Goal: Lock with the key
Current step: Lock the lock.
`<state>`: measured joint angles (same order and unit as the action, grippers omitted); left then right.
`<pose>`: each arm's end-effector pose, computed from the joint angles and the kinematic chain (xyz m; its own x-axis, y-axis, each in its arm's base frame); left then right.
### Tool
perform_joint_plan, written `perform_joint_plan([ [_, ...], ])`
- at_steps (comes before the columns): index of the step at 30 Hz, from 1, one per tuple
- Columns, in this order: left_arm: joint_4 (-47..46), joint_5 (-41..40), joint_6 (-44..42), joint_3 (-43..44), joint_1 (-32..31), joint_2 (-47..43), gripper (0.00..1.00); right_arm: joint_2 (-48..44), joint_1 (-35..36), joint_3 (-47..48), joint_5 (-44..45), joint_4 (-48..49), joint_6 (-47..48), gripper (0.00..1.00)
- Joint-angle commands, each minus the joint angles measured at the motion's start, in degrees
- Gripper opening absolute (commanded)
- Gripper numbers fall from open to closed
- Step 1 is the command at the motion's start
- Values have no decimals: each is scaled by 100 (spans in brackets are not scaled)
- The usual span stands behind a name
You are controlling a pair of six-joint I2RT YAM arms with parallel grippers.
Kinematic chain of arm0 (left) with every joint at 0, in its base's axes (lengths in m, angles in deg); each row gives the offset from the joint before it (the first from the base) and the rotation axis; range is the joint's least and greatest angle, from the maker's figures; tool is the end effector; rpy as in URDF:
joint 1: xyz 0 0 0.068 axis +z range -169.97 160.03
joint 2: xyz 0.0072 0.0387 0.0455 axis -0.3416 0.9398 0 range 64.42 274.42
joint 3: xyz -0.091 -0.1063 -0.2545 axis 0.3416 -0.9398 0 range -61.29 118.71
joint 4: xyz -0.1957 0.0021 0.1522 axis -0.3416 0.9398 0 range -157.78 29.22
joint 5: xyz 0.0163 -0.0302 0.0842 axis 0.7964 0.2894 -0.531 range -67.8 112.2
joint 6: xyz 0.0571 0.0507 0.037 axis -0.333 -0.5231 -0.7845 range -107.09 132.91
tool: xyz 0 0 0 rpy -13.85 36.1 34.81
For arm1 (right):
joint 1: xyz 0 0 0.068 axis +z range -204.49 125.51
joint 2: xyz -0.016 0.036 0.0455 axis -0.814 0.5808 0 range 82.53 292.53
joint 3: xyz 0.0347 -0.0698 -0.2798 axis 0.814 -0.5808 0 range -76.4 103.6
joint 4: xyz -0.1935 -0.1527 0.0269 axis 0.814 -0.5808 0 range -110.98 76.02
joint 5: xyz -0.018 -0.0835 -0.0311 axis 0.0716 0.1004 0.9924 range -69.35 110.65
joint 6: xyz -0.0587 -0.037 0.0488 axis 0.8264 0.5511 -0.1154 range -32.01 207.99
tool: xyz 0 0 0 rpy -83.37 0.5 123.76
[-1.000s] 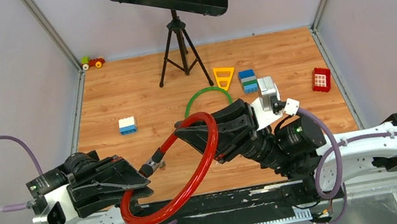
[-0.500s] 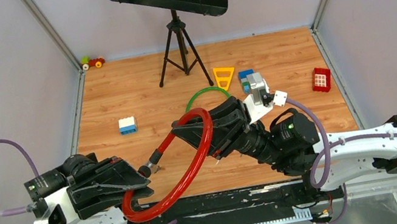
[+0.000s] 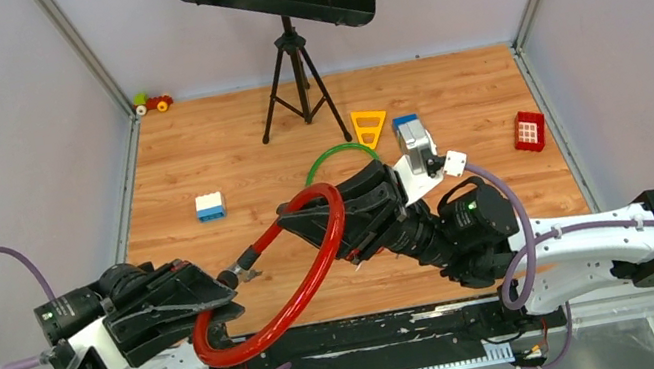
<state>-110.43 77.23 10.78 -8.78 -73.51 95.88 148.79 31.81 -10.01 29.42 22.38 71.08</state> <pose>-0.0345 -0.0562 0.5041 0.5576 -0.7186 -0.4155 0.6565 0.0754 0.7506 0.0277 0.2542 0.5202 -0.2479 0.6220 -0.7427 -0.9472 0.0054 0.3207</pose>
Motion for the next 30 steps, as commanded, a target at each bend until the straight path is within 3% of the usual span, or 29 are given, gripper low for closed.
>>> perform_joint_plan([
  [1,364,-1176,-885,-74,65,142,0,433,207,-106,-1247,-1082,-407,0],
  [16,28,-1502,-908,-221,63,321,0,599,130,-86,-1218,-1014,-358,0],
  [24,-31,-1772,-849,-372,67,316,0,401,119,-404,-237,-574,-248,0],
  [30,-134,-1728,-731,-395,63,442,0,494,112,-254,11,-581,-329,0],
])
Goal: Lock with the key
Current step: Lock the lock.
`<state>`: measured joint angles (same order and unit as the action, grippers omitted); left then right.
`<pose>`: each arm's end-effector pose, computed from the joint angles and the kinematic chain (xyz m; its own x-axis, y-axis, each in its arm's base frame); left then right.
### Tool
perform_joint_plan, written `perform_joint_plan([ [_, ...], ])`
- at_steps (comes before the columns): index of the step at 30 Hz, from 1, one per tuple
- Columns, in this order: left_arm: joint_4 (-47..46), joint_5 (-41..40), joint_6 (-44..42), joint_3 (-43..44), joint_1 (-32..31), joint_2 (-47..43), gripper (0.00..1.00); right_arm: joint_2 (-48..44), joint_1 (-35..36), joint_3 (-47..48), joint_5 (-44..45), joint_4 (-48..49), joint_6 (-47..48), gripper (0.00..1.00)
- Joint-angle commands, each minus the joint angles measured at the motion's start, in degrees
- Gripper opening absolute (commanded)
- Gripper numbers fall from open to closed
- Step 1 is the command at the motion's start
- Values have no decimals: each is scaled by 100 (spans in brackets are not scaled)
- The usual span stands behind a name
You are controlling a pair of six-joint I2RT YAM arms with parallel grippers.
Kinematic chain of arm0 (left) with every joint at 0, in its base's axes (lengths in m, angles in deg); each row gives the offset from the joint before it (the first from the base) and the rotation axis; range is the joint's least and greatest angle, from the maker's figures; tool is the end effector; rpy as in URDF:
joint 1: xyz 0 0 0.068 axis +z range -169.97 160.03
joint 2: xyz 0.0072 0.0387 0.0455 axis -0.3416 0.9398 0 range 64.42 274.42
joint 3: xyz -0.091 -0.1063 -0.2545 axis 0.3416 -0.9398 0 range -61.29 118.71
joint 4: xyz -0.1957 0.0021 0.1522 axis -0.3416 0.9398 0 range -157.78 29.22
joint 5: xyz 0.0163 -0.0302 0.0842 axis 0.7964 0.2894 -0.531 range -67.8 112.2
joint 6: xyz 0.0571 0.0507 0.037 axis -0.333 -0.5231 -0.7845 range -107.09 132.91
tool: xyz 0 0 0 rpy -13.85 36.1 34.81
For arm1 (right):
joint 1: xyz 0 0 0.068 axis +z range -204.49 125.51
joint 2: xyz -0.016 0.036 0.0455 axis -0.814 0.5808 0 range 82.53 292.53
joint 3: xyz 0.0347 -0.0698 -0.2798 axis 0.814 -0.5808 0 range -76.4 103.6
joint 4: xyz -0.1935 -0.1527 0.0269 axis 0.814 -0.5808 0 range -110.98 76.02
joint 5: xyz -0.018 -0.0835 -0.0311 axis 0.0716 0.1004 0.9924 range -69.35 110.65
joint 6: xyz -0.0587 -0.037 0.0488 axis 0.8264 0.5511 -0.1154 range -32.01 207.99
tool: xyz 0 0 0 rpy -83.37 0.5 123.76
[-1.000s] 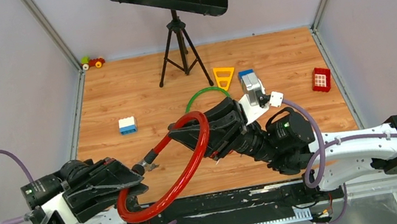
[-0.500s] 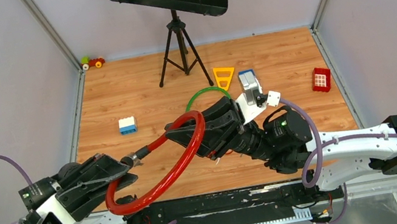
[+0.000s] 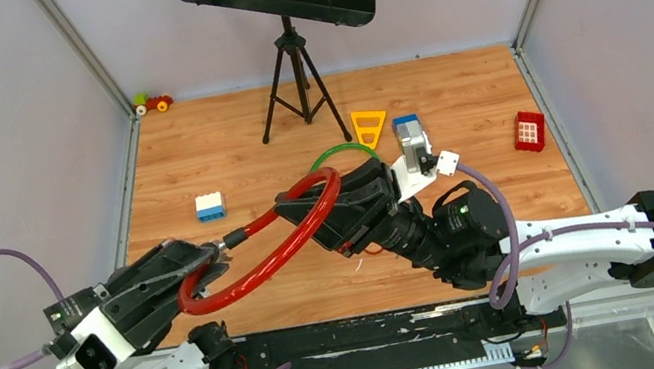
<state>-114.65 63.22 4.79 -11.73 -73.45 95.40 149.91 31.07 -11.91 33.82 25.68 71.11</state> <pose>-0.0205 -0.0546 0.5075 0.6445 -0.6911 -0.3270 0.6844 0.3309 0.6497 0.0371 0.2600 0.5100 -0.2335 0.6459 -0.7268 -0.9288 0.0729 0.3632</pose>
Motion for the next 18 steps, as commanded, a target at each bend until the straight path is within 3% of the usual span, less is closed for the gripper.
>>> perform_joint_plan([
  [1,227,-307,-103,-119,56,512,0,402,189,-39,-403,-873,-356,0],
  [8,170,-408,-106,-236,63,479,0,346,158,32,-451,-727,-368,3],
  [15,-348,-1415,51,-499,57,351,0,130,139,-471,123,-419,-304,6],
  [18,-647,-1493,193,-563,56,357,0,-1,107,-644,377,-302,-275,7],
])
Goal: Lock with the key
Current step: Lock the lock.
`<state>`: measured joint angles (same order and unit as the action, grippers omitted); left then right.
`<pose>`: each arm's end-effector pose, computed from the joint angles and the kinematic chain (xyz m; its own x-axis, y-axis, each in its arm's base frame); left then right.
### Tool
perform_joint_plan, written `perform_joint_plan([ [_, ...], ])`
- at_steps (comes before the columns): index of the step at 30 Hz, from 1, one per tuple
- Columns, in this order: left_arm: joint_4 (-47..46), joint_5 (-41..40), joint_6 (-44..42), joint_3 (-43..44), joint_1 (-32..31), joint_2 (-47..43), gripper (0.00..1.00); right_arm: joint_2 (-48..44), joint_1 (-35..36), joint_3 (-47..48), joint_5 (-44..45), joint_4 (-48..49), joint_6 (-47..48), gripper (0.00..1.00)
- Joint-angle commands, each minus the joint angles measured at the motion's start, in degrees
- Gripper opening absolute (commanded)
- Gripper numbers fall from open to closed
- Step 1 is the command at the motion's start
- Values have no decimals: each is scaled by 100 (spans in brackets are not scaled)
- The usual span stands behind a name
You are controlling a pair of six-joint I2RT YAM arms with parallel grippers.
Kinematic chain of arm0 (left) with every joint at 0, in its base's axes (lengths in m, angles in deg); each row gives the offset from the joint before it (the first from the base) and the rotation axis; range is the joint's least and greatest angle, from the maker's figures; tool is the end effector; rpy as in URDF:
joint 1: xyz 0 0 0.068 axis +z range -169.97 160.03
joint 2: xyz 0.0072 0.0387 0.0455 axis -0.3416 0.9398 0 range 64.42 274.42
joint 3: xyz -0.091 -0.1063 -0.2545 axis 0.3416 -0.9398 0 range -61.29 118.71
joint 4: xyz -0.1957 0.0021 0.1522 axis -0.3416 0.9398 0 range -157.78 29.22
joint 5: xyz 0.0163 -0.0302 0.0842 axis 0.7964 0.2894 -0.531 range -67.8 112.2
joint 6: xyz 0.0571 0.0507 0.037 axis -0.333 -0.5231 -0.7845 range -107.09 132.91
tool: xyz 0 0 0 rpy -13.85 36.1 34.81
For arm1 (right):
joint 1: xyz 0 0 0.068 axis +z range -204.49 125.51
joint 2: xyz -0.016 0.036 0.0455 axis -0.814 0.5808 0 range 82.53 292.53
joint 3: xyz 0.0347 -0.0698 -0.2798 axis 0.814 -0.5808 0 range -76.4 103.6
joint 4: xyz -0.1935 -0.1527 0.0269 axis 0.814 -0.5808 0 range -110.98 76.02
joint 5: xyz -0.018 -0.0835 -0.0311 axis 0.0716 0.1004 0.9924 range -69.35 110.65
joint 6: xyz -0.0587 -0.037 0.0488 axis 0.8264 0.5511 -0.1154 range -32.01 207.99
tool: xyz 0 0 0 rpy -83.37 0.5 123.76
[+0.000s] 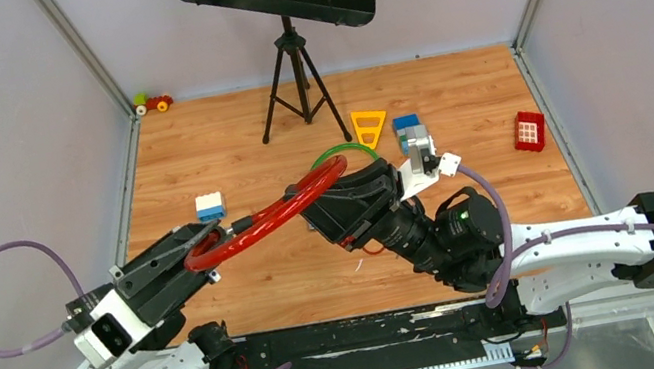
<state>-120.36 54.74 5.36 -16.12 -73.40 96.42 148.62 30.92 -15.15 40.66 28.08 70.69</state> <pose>-0.0038 -0.0623 0.4987 0.6449 -0.6831 -0.3428 0.7302 0.4183 0.5401 0.0457 0.2522 0.4989 -0.2259 0.6789 -0.6986 -0.8878 0.1518 0.4345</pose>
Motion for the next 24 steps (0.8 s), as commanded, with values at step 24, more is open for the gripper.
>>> perform_joint_plan([
  [24,-666,-298,686,-277,52,424,0,-1101,0,-1019,484,-243,805,39],
])
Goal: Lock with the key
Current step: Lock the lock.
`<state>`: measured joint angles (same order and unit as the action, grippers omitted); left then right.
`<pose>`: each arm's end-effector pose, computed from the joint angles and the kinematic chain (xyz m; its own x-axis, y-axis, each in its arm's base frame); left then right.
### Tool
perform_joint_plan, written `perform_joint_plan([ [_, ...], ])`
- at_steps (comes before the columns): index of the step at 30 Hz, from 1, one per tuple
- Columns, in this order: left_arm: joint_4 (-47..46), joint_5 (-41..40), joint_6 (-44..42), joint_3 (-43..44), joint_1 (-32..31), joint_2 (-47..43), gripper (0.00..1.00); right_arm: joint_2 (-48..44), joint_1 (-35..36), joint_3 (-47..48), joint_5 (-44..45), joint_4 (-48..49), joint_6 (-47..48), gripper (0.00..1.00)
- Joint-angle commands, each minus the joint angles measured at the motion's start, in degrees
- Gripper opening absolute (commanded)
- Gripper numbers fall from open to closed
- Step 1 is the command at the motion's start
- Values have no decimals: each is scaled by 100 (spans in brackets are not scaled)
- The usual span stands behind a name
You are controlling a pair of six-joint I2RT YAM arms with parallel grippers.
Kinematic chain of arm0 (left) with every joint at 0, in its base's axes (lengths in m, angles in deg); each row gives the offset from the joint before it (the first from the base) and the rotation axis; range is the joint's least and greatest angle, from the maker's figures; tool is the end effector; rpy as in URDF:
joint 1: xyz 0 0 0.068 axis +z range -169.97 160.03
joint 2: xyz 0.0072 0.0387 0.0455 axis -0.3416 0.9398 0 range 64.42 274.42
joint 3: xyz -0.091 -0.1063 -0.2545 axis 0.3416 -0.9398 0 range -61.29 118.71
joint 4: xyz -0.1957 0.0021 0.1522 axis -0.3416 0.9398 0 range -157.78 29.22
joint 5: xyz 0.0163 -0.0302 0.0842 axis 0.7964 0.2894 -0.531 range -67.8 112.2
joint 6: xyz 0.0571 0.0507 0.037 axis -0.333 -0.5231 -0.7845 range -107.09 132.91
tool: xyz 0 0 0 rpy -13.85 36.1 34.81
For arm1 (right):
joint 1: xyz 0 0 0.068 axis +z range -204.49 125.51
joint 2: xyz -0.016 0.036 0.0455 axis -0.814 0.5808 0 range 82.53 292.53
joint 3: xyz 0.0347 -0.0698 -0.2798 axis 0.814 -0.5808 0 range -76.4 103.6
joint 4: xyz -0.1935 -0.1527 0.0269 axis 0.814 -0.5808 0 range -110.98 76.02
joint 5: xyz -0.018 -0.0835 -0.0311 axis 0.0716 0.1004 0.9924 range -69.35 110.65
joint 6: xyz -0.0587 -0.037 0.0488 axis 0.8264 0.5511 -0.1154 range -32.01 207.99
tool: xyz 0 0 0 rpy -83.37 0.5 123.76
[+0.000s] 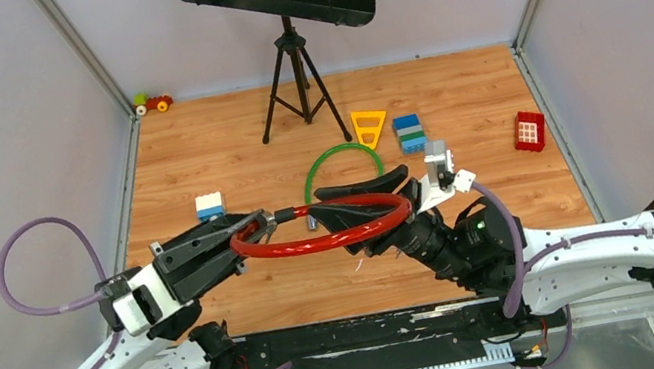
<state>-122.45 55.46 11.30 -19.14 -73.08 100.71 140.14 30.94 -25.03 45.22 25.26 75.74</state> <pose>0.0170 -0.0909 0.4823 0.5458 -0.6879 -0.4784 0.8157 0.3057 0.4911 0.0486 0.2202 0.4636 -0.1441 0.6198 -0.7714 -0.8679 0.2953 0.3994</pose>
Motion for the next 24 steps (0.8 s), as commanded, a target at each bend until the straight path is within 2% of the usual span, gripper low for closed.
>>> perform_joint_plan([
  [1,-499,-483,121,-6,21,15,0,-279,-6,-72,69,47,323,40],
  [8,-1013,-1075,554,-181,19,170,0,-392,-13,-222,214,19,518,40],
  [14,-1501,-1742,877,-348,19,296,0,-433,-11,-173,105,-233,753,47],
  [24,-1994,-2022,1125,-397,19,460,0,-591,-11,-318,2,-360,1281,54],
])
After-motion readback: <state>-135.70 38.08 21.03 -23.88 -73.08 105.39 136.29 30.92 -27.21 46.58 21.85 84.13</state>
